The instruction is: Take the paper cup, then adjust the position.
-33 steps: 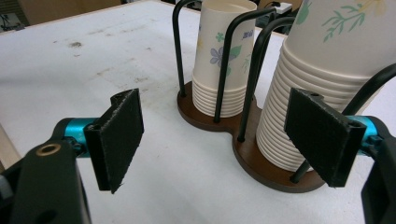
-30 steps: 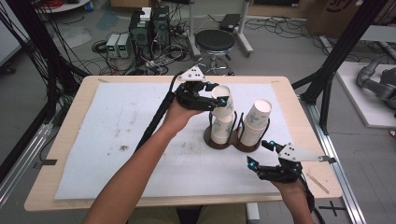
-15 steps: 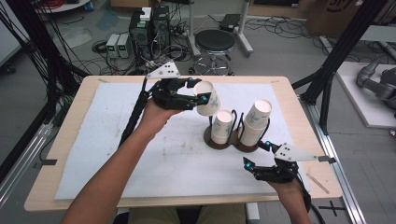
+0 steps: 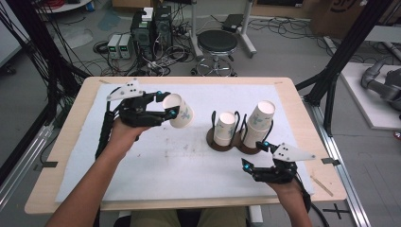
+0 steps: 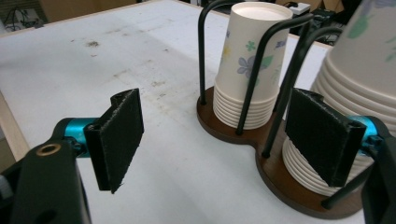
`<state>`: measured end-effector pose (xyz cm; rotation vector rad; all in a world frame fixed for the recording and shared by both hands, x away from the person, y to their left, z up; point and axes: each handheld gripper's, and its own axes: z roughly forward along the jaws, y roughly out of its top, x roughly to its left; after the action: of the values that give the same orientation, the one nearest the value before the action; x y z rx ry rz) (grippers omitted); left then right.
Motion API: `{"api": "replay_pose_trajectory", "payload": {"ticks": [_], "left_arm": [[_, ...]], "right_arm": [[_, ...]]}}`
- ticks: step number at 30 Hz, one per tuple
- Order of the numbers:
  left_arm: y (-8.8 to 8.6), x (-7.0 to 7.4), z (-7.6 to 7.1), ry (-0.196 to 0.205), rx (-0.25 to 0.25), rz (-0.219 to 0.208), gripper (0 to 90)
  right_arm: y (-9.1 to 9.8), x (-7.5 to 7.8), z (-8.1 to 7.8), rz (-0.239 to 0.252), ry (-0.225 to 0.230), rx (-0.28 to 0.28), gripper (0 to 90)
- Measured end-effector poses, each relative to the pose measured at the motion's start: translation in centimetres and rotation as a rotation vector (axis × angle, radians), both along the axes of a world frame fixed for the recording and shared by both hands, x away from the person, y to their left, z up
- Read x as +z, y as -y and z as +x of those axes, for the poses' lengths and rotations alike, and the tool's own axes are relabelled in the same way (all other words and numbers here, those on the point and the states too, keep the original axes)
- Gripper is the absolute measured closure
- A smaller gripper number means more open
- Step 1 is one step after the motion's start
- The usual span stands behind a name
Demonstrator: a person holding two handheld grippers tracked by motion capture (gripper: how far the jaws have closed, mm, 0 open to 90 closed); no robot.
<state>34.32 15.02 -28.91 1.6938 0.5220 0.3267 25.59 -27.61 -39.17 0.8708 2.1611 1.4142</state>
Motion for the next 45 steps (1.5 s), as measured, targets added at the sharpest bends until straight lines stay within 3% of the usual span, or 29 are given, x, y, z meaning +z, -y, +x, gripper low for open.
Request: {"api": "replay_pose_trajectory", "payload": {"ticks": [7,15,32,45], "left_arm": [[-2.0,-2.0,-0.9,-0.025,0.028,-0.013,37.2],[-2.1,-3.6,-1.8,-0.036,0.019,-0.006,37.0],[-2.1,-4.9,-2.9,-0.034,0.006,-0.011,37.1],[-1.0,-5.7,-3.9,-0.053,-0.06,0.018,37.1]], "right_arm": [[-1.0,-0.1,0.3,-0.005,-0.006,0.032,20.3],[-2.4,-0.1,0.3,-0.002,-0.009,0.085,20.3],[-6.7,-0.1,0.4,-0.013,-0.018,0.205,20.3],[-10.1,0.1,1.5,-0.008,-0.05,0.331,20.2]]}}
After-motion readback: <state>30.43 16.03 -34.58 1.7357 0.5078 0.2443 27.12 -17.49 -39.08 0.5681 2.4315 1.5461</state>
